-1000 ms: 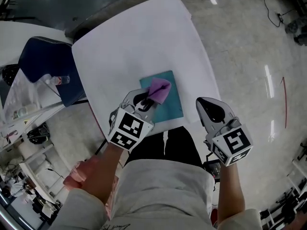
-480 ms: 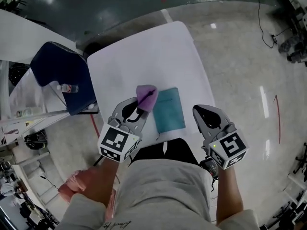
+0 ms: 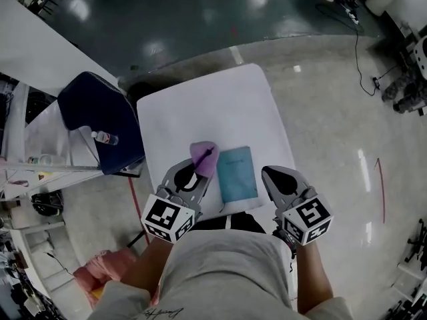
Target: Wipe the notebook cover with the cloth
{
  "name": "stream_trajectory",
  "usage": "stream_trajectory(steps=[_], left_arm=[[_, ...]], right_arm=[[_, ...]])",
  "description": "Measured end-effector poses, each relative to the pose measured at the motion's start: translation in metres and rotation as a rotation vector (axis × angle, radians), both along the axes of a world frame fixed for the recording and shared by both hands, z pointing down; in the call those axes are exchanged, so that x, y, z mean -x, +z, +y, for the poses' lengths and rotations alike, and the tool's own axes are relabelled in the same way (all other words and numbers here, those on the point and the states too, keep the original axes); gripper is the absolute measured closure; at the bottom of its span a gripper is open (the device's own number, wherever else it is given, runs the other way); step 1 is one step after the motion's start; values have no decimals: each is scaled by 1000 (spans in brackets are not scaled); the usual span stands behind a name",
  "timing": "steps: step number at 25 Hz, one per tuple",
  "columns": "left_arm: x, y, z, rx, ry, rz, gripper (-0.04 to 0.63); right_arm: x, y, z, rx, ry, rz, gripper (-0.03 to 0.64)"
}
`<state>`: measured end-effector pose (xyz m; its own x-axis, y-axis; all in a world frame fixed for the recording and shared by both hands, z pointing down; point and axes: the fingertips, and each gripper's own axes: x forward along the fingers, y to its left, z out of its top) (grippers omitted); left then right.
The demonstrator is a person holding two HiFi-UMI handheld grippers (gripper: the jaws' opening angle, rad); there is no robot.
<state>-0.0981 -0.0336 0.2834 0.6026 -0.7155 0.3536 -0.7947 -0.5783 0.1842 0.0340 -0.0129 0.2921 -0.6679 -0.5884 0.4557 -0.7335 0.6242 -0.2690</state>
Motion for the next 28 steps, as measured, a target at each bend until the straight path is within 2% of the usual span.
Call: stream_trajectory(steps=[9,28], left_arm=[[17,-10,14,-47,-32,-2,518],[17,-12,15,-50,-16,-4,517]], right_arm=[[37,-13,-2,-29,-61,-38,603],[46,-9,-1,-30,-82,-34,603]])
